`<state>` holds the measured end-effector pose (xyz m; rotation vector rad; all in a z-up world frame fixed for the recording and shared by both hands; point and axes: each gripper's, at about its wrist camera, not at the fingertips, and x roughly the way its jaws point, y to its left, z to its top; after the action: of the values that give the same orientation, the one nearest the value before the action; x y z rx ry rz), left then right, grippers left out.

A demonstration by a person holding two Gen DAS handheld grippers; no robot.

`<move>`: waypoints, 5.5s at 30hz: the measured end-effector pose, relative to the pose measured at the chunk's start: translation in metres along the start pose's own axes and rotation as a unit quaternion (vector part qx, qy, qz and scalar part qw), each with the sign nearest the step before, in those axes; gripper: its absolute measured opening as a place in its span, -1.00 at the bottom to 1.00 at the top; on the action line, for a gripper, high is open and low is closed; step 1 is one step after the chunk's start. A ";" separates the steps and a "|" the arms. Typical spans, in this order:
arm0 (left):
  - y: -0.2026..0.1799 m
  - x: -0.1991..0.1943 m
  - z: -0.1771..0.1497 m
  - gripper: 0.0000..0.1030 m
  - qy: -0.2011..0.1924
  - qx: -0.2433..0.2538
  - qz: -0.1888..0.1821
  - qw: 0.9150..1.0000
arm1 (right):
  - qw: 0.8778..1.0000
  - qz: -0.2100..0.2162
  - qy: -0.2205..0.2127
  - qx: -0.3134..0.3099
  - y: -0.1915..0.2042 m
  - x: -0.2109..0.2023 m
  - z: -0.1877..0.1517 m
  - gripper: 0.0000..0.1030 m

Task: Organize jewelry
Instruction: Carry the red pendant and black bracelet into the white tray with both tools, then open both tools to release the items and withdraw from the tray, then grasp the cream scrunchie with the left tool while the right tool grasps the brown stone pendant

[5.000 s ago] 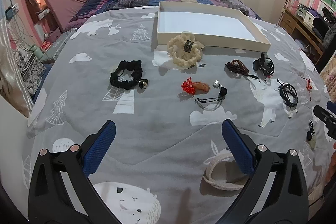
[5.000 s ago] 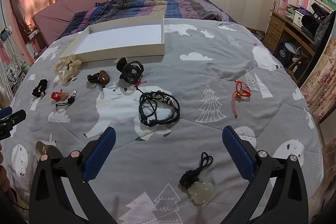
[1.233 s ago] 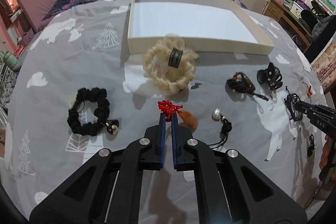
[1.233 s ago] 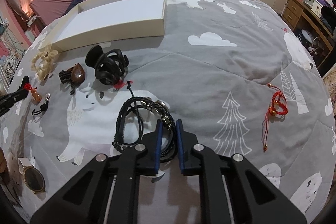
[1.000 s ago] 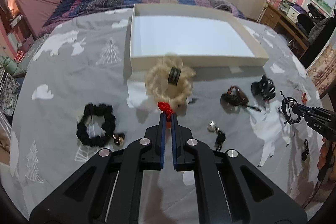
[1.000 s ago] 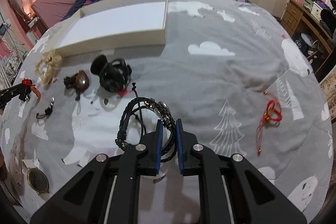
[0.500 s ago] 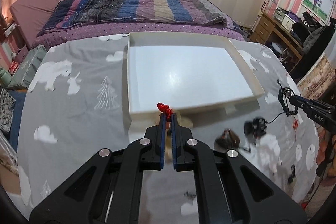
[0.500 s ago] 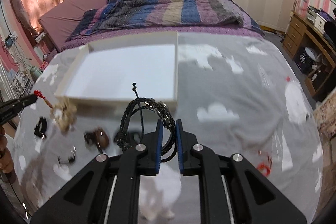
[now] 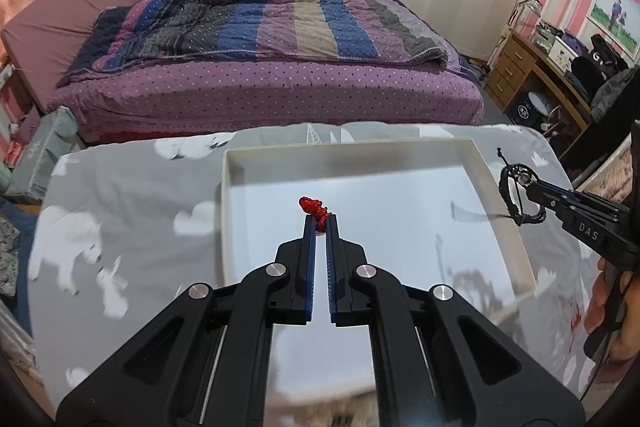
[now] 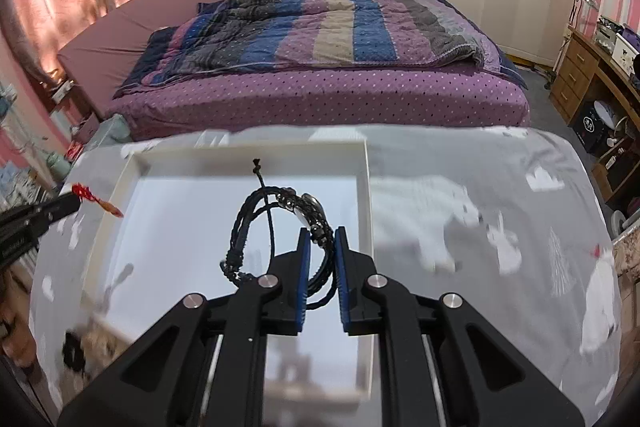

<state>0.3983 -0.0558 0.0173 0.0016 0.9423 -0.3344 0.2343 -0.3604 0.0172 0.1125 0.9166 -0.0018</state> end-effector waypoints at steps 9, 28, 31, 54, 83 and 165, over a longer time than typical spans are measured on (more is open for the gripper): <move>0.005 0.074 0.024 -0.94 0.035 -0.018 0.025 0.999 | 0.999 0.007 0.031 0.017 0.009 0.076 0.025 -0.76; 0.009 0.111 0.020 -0.86 0.062 -0.023 0.036 0.997 | 0.999 -0.002 0.047 0.019 0.008 0.108 0.014 -0.27; 0.005 0.097 0.017 -0.75 0.056 -0.024 0.032 0.998 | 0.999 -0.002 0.035 0.009 0.013 0.089 0.013 -0.17; -0.022 -0.138 -0.060 0.77 -0.048 -0.023 0.052 0.997 | 0.999 0.021 -0.022 0.019 0.024 -0.116 -0.066 0.22; 0.018 -0.110 -0.190 0.94 0.025 -0.015 0.055 0.998 | 0.999 0.017 0.043 0.002 0.020 -0.099 -0.173 0.53; 0.013 -0.032 -0.152 0.41 0.110 0.066 0.070 0.989 | 0.976 0.041 0.182 -0.110 0.116 -0.043 -0.147 0.34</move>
<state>0.2640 -0.0116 -0.0489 0.2298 1.1298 -0.2694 0.0976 -0.2326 -0.0266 -0.0590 1.2702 0.2019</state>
